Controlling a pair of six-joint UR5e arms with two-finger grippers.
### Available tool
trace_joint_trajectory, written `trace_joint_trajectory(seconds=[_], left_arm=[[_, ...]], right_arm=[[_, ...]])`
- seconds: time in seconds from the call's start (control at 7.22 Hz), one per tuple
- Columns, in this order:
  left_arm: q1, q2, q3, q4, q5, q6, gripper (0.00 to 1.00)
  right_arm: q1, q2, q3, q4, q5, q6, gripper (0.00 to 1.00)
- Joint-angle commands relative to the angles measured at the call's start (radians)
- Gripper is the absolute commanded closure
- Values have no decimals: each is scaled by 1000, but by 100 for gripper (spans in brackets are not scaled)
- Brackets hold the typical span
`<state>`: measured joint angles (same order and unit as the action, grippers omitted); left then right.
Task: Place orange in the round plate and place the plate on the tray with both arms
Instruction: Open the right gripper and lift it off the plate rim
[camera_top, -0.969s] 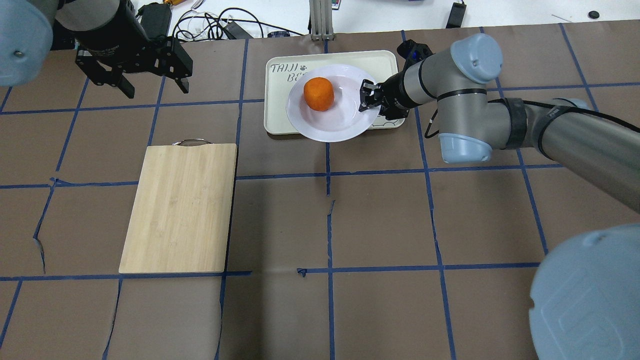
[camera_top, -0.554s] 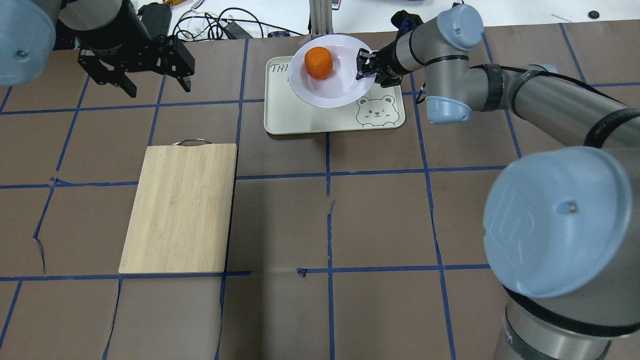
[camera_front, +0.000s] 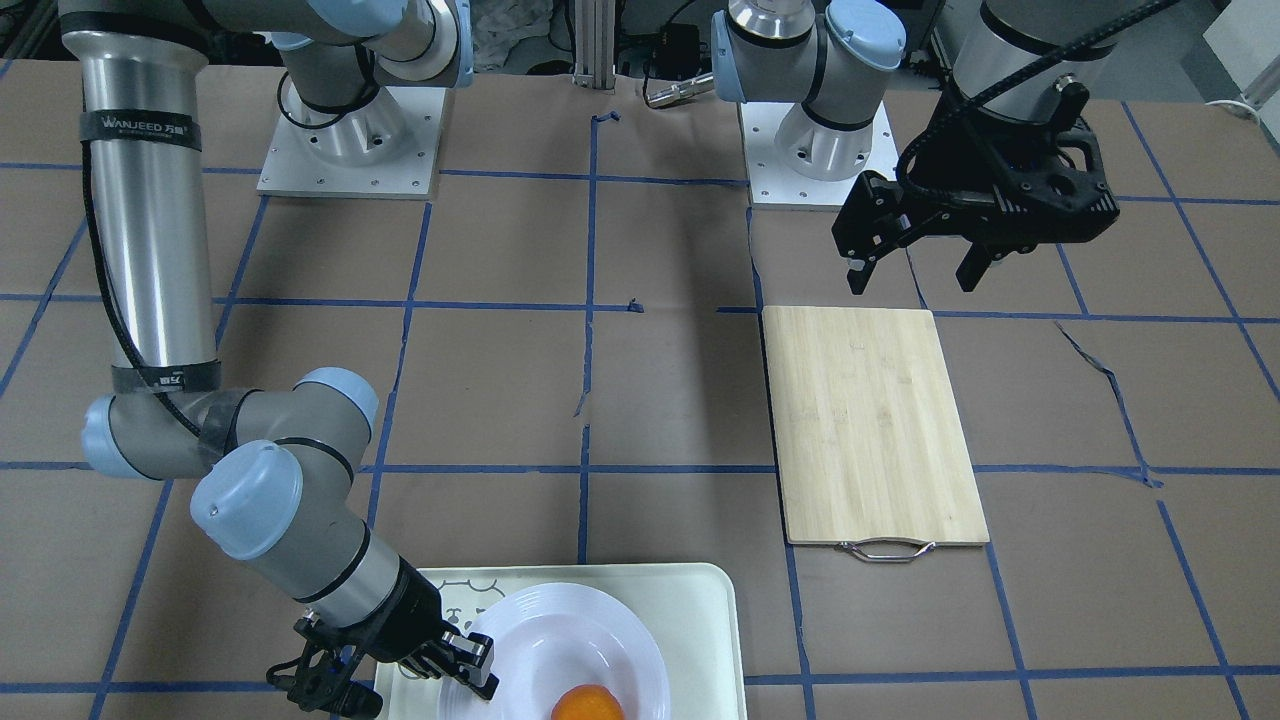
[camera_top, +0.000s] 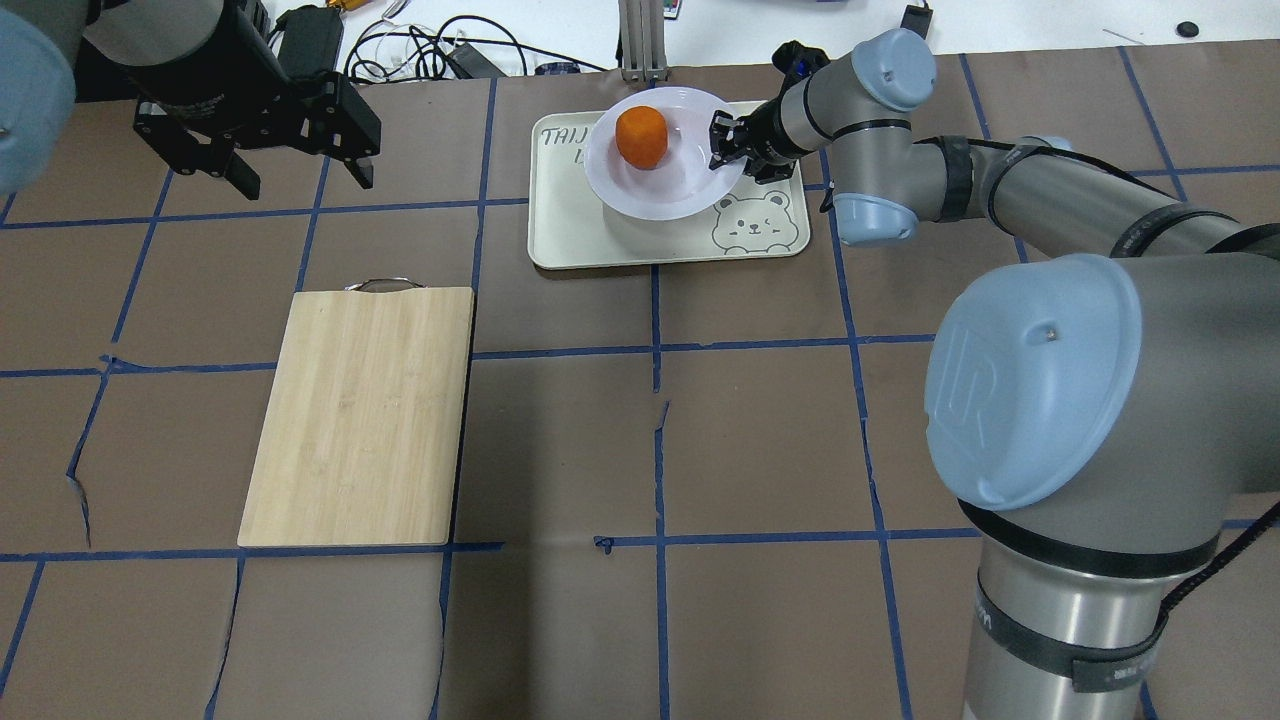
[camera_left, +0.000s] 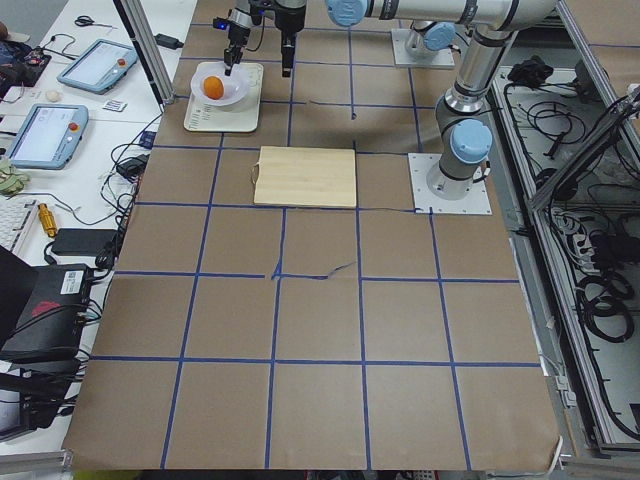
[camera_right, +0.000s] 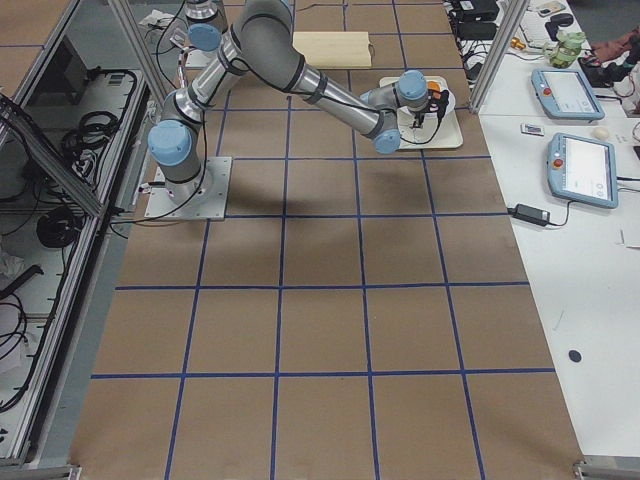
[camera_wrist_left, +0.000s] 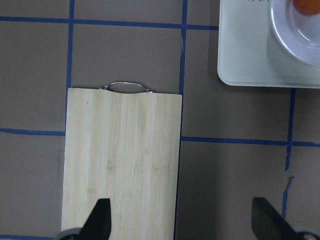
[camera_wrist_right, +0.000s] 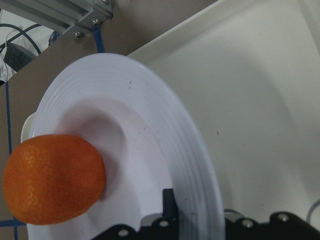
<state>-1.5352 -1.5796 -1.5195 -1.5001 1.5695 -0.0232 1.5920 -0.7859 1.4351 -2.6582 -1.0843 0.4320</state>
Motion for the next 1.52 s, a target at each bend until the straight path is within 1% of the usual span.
trace_joint_trajectory(seconds=[0.0, 0.14, 0.28, 0.42, 0.55, 0.69, 0.83, 1.11, 1.38], left_arm=[[0, 33, -42, 8, -8, 5, 0], [0, 33, -42, 6, -8, 14, 0], [0, 33, -39, -6, -2, 5, 0], [0, 33, -38, -15, 0, 5, 0], [0, 33, -39, -17, -2, 2, 0], [0, 33, -39, -23, -2, 2, 0], [0, 33, -39, -22, -2, 3, 0], [0, 33, -42, -22, -6, 2, 0], [0, 33, -44, -22, -8, 0, 0]], right_arm=[[-1, -6, -1, 3, -41, 4, 14], [-18, -18, -10, 4, -48, 2, 0], [-50, -42, -12, 13, -46, -2, 0], [-67, -85, -16, 106, -46, -15, 0], [-70, -125, -27, 175, -69, -18, 0], [-70, -166, -39, 251, -136, -53, 0], [-70, -206, -50, 320, -149, -99, 0], [-70, -268, -51, 398, -186, -122, 0], [-67, -366, -51, 545, -265, -137, 0]])
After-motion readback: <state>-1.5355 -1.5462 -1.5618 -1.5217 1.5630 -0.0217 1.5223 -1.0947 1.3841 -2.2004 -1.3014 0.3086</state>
